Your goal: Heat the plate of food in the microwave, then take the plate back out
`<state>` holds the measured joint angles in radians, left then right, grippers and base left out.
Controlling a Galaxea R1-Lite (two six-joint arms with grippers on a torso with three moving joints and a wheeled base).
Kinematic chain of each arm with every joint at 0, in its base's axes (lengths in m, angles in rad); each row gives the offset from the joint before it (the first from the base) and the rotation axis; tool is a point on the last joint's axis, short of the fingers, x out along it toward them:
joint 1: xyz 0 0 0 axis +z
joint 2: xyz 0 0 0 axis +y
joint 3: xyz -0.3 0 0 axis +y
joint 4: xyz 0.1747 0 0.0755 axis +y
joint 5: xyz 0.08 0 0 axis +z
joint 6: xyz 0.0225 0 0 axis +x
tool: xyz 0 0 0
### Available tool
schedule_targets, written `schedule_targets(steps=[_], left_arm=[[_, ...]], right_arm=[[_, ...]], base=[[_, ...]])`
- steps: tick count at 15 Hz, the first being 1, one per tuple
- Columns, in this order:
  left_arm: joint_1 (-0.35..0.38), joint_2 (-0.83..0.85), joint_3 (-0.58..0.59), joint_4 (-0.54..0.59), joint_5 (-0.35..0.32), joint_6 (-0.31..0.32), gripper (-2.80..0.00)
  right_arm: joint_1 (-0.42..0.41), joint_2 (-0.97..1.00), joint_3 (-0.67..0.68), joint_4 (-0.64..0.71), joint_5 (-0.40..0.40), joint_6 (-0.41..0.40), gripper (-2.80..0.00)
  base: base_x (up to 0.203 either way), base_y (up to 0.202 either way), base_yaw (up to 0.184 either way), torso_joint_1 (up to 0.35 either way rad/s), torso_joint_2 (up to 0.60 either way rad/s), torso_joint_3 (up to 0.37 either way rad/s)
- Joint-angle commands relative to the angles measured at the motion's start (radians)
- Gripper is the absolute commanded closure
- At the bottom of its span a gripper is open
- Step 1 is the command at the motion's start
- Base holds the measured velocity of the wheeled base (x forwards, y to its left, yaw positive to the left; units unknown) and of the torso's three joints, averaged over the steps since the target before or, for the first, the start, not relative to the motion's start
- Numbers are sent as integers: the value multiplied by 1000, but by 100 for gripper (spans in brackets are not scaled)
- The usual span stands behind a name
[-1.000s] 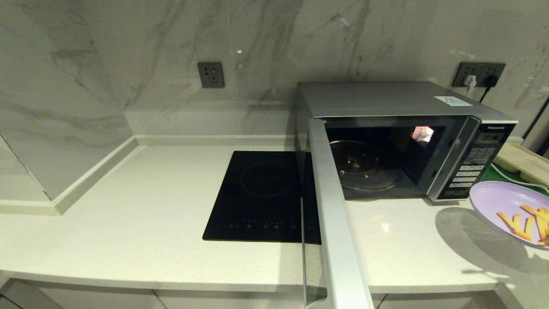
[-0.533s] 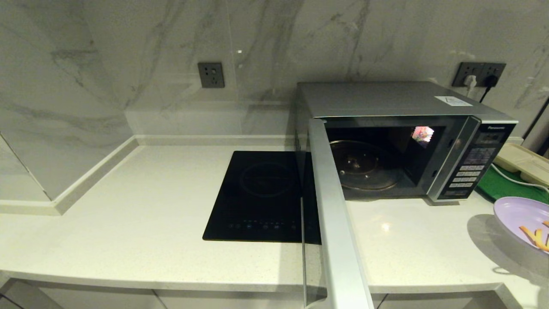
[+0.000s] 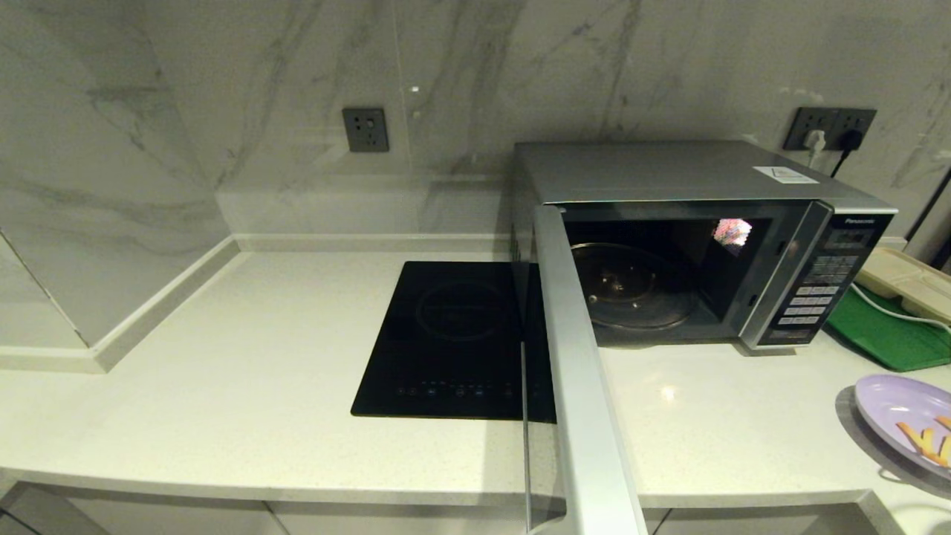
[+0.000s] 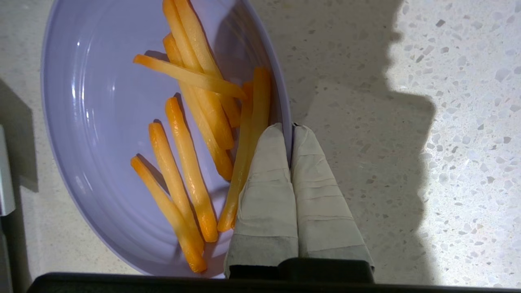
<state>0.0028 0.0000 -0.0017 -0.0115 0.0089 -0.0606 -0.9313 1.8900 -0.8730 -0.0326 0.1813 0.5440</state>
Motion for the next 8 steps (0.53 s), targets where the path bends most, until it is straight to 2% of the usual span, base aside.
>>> schedule_targets(steps=[1, 8], left_arm=[[0, 0, 0, -1, 0, -1, 0], [0, 0, 0, -1, 0, -1, 0]], right_arm=[[-4, 28, 0, -3, 0, -4, 0], [-15, 70, 3, -49, -5, -15, 0]], base=[[0, 0, 0, 0, 0, 0], [0, 0, 0, 0, 0, 0]])
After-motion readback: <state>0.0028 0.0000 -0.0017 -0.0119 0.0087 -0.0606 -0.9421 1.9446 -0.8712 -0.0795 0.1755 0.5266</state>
